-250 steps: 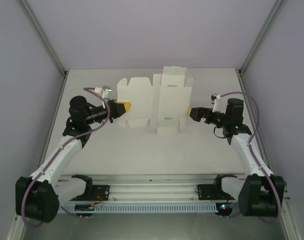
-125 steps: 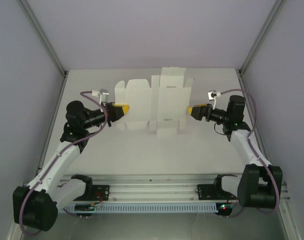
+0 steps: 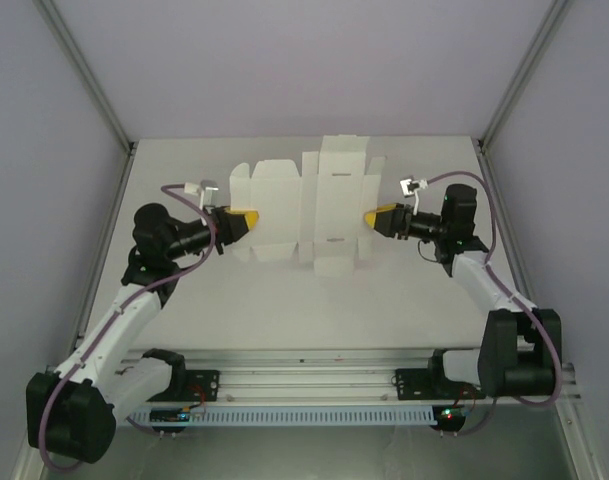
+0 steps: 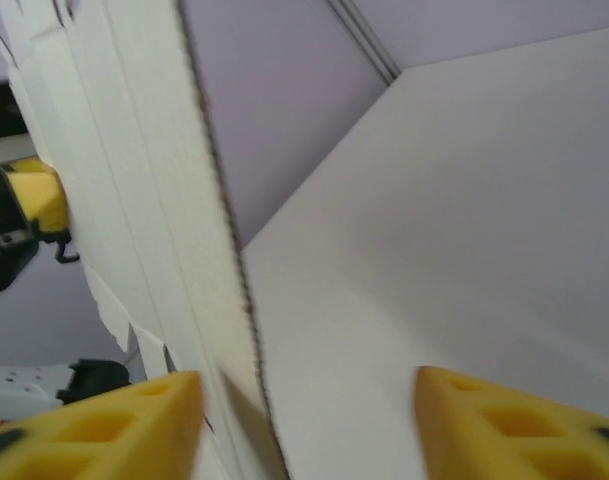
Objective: Assemble paper box
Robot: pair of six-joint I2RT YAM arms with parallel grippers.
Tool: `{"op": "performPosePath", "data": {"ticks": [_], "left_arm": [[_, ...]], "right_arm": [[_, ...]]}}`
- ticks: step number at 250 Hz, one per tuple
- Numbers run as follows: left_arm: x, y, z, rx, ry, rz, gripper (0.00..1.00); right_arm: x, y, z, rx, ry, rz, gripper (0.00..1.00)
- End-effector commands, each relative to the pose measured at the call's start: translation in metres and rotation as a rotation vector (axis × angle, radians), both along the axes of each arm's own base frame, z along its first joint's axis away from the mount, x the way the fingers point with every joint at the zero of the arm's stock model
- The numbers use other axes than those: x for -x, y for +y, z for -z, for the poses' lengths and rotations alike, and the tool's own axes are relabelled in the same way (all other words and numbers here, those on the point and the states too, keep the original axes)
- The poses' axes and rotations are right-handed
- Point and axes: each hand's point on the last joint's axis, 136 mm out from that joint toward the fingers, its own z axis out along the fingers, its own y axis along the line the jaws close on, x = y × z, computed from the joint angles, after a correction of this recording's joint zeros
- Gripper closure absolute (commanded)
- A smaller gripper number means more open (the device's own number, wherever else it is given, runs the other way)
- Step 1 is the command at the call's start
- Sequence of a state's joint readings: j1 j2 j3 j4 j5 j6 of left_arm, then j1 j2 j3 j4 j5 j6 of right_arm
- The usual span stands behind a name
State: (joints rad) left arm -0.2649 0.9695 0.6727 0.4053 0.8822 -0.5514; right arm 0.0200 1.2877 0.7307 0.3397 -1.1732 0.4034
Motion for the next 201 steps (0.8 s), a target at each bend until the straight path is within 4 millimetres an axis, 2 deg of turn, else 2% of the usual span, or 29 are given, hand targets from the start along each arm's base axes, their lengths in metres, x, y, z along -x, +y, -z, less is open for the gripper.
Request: {"op": "performPosePath", "data": {"ticks": [1,39,54,63,99,105,118,127,133,145,201], "left_arm": [[0.004,0.001,-0.013,0.018,-0.060,-0.009,1.00],[-0.001,0.003,-0.009,0.007,-0.060,-0.042,1.00],[-0.004,0.004,-0.009,0.009,-0.055,-0.051,1.00],[-0.005,0.004,-0.009,0.010,-0.050,-0.056,1.00],[-0.011,0.006,0.001,-0.016,-0.015,-0.087,1.00],[-0.013,0.007,0.003,-0.024,-0.004,-0.103,0.90],[-0.020,0.013,0.012,-0.050,0.028,-0.159,0.56],[-0.024,0.018,0.018,-0.074,0.049,-0.204,0.41],[-0.028,0.024,0.024,-0.094,0.069,-0.247,0.30],[-0.034,0.035,0.036,-0.134,0.107,-0.331,0.01],[-0.044,0.089,0.087,-0.331,0.281,-0.648,0.00]], "right_arm": [[0.002,0.006,-0.023,-0.041,-0.069,-0.063,0.67],[0.003,0.008,-0.025,-0.053,-0.076,-0.070,0.89],[0.006,0.010,-0.025,-0.056,-0.075,-0.076,0.94],[0.007,0.011,-0.024,-0.057,-0.073,-0.081,1.00],[0.006,0.009,-0.021,-0.035,-0.073,-0.027,1.00],[0.004,0.007,-0.018,-0.019,-0.069,-0.003,1.00],[-0.002,0.003,-0.010,0.046,-0.063,0.061,1.00],[-0.004,-0.001,-0.002,0.115,-0.062,0.096,1.00],[-0.001,-0.001,0.003,0.162,-0.061,0.097,1.00],[0.005,0.000,0.014,0.242,-0.045,0.087,1.00],[0.006,-0.001,0.042,0.369,0.030,0.127,1.00]]}}
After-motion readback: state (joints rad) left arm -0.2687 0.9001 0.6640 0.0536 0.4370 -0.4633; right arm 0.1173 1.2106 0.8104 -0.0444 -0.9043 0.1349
